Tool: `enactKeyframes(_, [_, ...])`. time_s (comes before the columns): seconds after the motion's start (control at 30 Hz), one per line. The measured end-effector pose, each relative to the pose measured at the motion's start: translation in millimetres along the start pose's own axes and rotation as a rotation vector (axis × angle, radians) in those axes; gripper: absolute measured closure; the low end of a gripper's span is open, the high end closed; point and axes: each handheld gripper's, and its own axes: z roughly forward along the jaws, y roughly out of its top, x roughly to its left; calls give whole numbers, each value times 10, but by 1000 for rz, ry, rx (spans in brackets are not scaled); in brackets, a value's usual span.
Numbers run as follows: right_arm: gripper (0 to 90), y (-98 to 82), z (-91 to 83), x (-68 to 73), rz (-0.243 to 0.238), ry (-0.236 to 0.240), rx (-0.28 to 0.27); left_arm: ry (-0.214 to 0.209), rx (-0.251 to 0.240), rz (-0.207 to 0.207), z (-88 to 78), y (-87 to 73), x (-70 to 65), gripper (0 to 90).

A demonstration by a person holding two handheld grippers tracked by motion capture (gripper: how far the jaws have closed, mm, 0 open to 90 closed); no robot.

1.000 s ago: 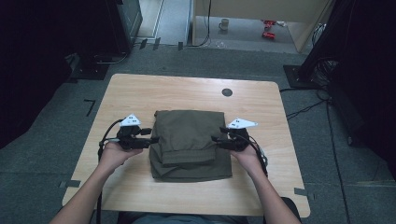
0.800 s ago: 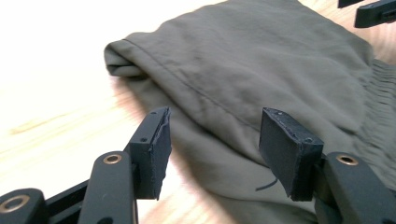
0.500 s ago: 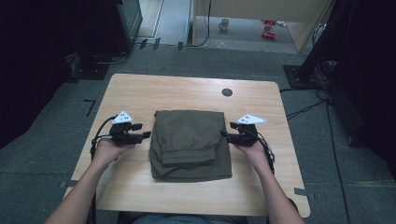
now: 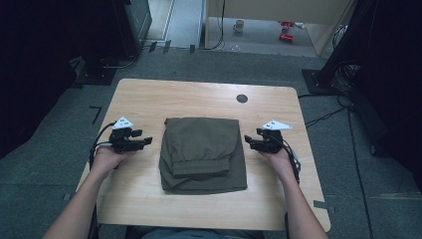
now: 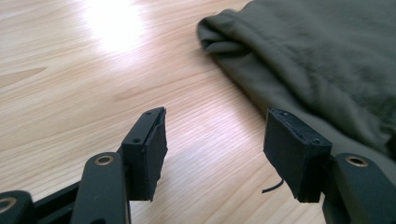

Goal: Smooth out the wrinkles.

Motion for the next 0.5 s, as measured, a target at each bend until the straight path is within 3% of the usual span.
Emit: enactKeyframes(0.5, [307,-128,-57,-259,43,-88,33,90,25,-34,-17,-121,265,384])
